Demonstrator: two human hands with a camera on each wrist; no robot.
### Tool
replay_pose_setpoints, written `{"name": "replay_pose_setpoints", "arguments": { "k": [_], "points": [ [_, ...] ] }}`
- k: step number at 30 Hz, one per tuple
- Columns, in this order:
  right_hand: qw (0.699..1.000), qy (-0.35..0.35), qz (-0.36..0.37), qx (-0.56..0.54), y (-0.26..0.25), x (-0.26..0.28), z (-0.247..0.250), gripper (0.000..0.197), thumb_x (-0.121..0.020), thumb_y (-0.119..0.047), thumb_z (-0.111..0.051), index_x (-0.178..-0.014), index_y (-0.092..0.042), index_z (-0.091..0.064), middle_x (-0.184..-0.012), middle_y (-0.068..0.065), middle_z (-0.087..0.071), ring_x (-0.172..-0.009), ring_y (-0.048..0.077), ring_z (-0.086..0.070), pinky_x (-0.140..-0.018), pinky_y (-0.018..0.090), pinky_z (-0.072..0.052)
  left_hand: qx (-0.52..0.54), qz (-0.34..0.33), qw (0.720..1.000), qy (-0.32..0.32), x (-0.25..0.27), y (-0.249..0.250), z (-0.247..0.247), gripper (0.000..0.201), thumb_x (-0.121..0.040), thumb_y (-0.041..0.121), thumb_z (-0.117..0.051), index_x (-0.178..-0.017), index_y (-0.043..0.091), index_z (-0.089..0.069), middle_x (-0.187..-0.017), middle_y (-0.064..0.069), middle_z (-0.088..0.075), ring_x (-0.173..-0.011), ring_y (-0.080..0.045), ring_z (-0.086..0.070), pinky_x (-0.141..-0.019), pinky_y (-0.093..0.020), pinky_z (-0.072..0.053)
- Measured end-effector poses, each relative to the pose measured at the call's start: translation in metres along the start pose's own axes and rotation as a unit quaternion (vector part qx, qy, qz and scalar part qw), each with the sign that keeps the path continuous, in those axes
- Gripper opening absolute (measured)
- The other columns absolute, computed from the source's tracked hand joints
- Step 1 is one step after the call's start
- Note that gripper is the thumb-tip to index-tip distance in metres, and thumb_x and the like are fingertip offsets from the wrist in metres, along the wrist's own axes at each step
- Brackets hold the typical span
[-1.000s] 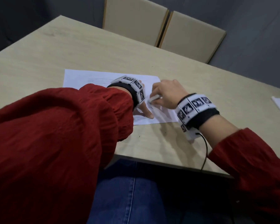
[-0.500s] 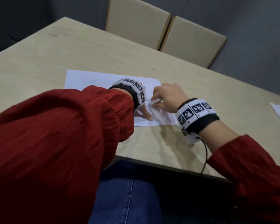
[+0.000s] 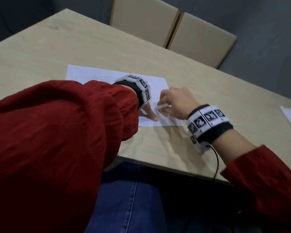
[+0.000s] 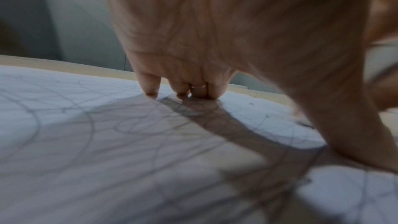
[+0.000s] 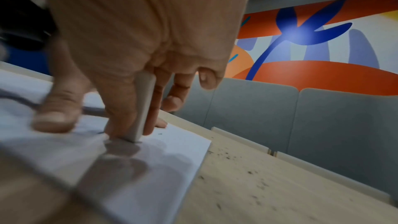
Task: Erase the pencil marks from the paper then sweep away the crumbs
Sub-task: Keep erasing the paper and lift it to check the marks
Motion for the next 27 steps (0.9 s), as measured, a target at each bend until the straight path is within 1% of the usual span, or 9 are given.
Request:
{"name": "replay_pose_setpoints", "arguments": {
  "k": [2,4,7,10,13,14,18,22,27],
  "points": [
    [1.0,0.004,0.024,-0.002,-0.001,0.028,-0.003,0.019,-0.084,-0.029,-0.055,-0.082,-0.027,-0.074,-0.094,-0.007,-0.063,-0.087,0.023,-0.058,-0.067,0.029,-0.023,0.028,0.005,0.999,-0.017,-0.004,-0.002,-0.007,0.106,-0.064,0.072,-0.072,-0.144,0.01,-0.042,-0.134,-0.003,-0.046,-0.127,-0.02,-0.041,-0.106,-0.033,-0.031],
    [0.999,-0.021,0.038,-0.003,0.002,0.047,-0.007,0.02,-0.085,-0.035,-0.054,-0.083,-0.03,-0.074,-0.092,-0.009,-0.062,-0.086,0.022,-0.058,-0.066,0.029,-0.023,0.033,0.017,0.999,-0.039,-0.006,-0.005,-0.01,0.101,-0.071,0.066,-0.071,-0.148,0.011,-0.035,-0.152,-0.005,-0.036,-0.139,-0.021,-0.033,-0.11,-0.033,-0.026],
    [0.999,-0.041,0.027,0.011,0.007,0.038,-0.002,0.016,-0.088,-0.038,-0.056,-0.091,-0.036,-0.071,-0.1,-0.015,-0.062,-0.094,0.016,-0.051,-0.072,0.031,-0.026,0.041,0.037,0.998,-0.038,-0.004,-0.007,-0.006,0.12,-0.053,0.081,-0.07,-0.147,0.013,-0.038,-0.152,-0.007,-0.038,-0.138,-0.024,-0.037,-0.11,-0.037,-0.03],
    [1.0,0.0,-0.018,-0.007,0.01,0.0,0.009,0.016,-0.089,-0.038,-0.058,-0.101,-0.039,-0.069,-0.109,-0.017,-0.062,-0.103,0.015,-0.049,-0.079,0.032,-0.027,-0.013,0.017,1.0,0.0,-0.003,-0.003,0.002,0.158,-0.008,0.095,-0.056,-0.142,0.013,-0.043,-0.147,-0.009,-0.043,-0.132,-0.028,-0.045,-0.108,-0.044,-0.039],
    [0.999,-0.028,-0.017,0.028,0.0,-0.022,0.002,0.018,-0.09,-0.04,-0.057,-0.103,-0.037,-0.069,-0.108,-0.013,-0.061,-0.106,0.017,-0.05,-0.081,0.033,-0.028,-0.022,0.01,1.0,0.003,-0.003,-0.003,0.004,0.147,-0.029,0.092,-0.064,-0.148,0.012,-0.033,-0.154,-0.01,-0.033,-0.139,-0.028,-0.036,-0.112,-0.048,-0.034],
    [0.999,-0.031,-0.019,0.029,-0.001,-0.02,0.001,0.018,-0.09,-0.038,-0.056,-0.1,-0.035,-0.07,-0.105,-0.012,-0.061,-0.104,0.018,-0.051,-0.079,0.032,-0.028,-0.022,0.009,1.0,0.004,-0.003,-0.004,0.005,0.148,-0.029,0.093,-0.064,-0.149,0.012,-0.031,-0.155,-0.009,-0.031,-0.14,-0.028,-0.035,-0.112,-0.049,-0.034],
    [1.0,-0.012,-0.01,0.019,-0.001,0.025,-0.002,0.014,-0.084,-0.029,-0.051,-0.079,-0.023,-0.063,-0.09,-0.008,-0.058,-0.091,0.021,-0.055,-0.068,0.029,-0.017,-0.026,0.011,1.0,0.0,-0.009,-0.004,0.001,0.169,0.001,0.095,-0.051,-0.148,0.016,-0.032,-0.153,-0.005,-0.034,-0.138,-0.027,-0.037,-0.109,-0.049,-0.036],
    [0.996,-0.081,0.015,0.041,0.004,0.047,-0.007,0.015,-0.087,-0.037,-0.055,-0.086,-0.032,-0.069,-0.093,-0.014,-0.056,-0.088,0.012,-0.043,-0.07,0.03,-0.017,-0.014,0.016,1.0,-0.005,-0.015,-0.007,-0.001,0.168,0.001,0.095,-0.052,-0.148,0.018,-0.032,-0.154,-0.004,-0.033,-0.138,-0.027,-0.036,-0.11,-0.049,-0.035],
    [0.998,-0.02,-0.04,0.033,0.011,-0.007,0.01,0.017,-0.082,-0.024,-0.055,-0.084,-0.031,-0.07,-0.097,-0.017,-0.061,-0.094,0.016,-0.045,-0.073,0.032,-0.021,-0.04,0.003,0.999,0.006,-0.015,-0.004,0.0,0.155,-0.013,0.096,-0.053,-0.144,0.014,-0.035,-0.144,-0.005,-0.041,-0.129,-0.029,-0.043,-0.105,-0.047,-0.04]
  ]
}}
Point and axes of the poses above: each hand's wrist, its own x-axis away from the middle knuckle, its own z-axis out of the back of the hand, y = z × x, the point moved 8 cm from there along -x, towards the middle knuckle
